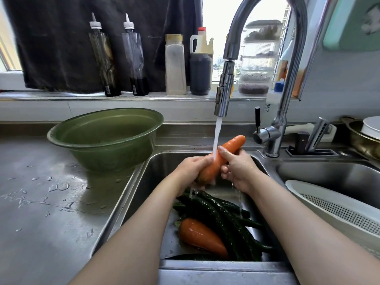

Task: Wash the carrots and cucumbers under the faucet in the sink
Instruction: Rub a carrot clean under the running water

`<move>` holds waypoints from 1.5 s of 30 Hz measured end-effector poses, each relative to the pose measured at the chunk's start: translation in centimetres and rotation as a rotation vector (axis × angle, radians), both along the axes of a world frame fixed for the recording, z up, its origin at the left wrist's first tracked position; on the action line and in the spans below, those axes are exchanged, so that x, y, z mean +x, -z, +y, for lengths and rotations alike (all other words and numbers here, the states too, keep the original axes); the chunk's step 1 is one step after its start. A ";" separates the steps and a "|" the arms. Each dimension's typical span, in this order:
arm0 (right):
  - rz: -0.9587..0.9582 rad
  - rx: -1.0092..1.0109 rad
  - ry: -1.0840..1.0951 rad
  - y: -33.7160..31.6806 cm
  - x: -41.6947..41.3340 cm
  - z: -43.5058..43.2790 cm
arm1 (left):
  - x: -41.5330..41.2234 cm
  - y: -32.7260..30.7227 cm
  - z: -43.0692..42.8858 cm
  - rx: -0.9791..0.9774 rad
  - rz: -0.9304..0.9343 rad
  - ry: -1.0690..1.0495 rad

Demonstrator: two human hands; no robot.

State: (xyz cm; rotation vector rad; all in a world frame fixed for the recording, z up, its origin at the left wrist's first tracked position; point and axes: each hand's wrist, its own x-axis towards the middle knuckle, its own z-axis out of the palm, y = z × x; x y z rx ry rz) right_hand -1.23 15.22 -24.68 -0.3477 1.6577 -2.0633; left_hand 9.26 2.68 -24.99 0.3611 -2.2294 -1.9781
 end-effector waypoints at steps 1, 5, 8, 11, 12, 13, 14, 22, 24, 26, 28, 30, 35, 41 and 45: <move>0.002 0.000 0.015 0.0 -0.1 -0.1 | -0.1 -0.1 0.3 -0.059 0.003 -0.025; 0.032 0.010 0.050 0.3 -0.3 -0.1 | -0.6 0.6 -0.4 -0.045 -0.054 0.001; 0.048 0.036 0.033 0.5 -0.4 0.1 | 0.0 1.1 -1.9 0.203 -0.064 0.212; 0.046 0.031 0.030 0.4 -0.4 0.1 | 0.3 1.4 -2.5 0.282 -0.021 0.288; 0.044 0.027 0.035 0.4 -0.4 0.1 | 0.0 1.3 -2.0 0.216 -0.011 0.201; 0.041 0.021 0.041 0.3 -0.2 0.0 | -0.3 0.9 -1.3 0.114 -0.014 0.071; 0.036 0.016 0.041 0.2 0.0 -0.1 | -0.8 0.6 -0.4 -0.007 -0.023 -0.072; 0.059 0.085 0.072 0.2 -0.5 0.3 | 0.1 0.5 -0.7 0.188 -0.017 0.216; 0.056 0.098 0.071 0.4 -0.6 0.5 | 0.3 0.5 -0.3 0.213 -0.010 0.217; 0.066 0.102 0.068 0.5 -0.5 0.3 | -0.3 -0.1 1.0 0.096 -0.031 0.021; 0.073 0.103 0.058 0.3 -0.3 0.1 | -1.1 -0.2 1.7 0.040 -0.123 -0.202; 0.058 0.094 0.041 0.2 -0.1 0.0 | -1.4 -0.1 1.5 0.095 -0.196 -0.291; -0.065 0.100 0.058 0.0 -0.4 0.5 | 0.1 0.4 -0.9 0.355 -0.084 0.146; -0.035 0.156 0.021 -0.5 0.3 0.6 | -0.4 -0.1 1.0 0.077 -0.039 -0.055; -0.001 0.153 0.056 -0.4 0.5 0.4 | -0.1 0.2 0.0 0.031 -0.027 -0.006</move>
